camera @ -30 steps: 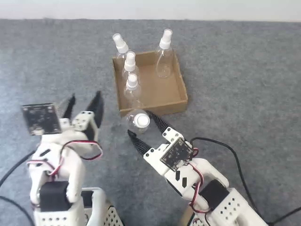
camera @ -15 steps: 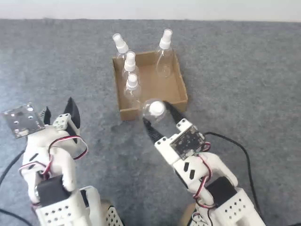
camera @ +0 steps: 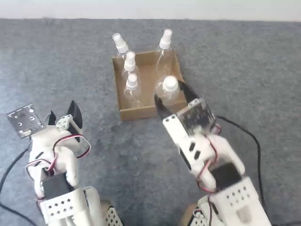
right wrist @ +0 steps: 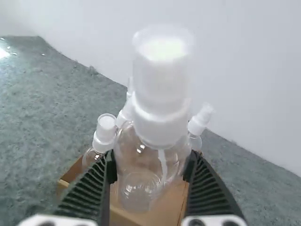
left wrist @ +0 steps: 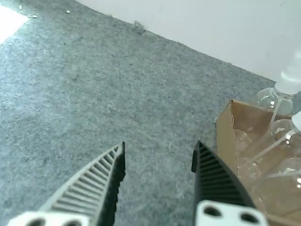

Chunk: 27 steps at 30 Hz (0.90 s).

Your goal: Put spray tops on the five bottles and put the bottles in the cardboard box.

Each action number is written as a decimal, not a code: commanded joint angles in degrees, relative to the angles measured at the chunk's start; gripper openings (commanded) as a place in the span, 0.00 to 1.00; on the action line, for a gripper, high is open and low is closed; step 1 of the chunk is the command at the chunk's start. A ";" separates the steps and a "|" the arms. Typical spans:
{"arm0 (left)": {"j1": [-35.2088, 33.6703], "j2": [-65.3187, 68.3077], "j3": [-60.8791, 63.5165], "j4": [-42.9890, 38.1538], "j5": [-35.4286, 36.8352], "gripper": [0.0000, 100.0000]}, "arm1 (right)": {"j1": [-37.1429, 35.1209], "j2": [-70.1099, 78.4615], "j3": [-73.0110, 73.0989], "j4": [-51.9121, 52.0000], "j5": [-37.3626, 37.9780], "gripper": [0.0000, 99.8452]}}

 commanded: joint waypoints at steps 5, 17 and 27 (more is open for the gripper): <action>-0.26 -0.88 0.75 -1.67 0.62 0.22 | 3.21 19.30 -14.95 -0.31 0.35 0.04; -0.35 -0.88 0.84 -1.49 0.62 0.22 | 4.70 37.05 -21.80 -7.16 0.35 0.04; -0.35 -0.88 0.84 -1.49 0.53 0.22 | 7.78 49.80 -21.98 -17.89 0.35 0.04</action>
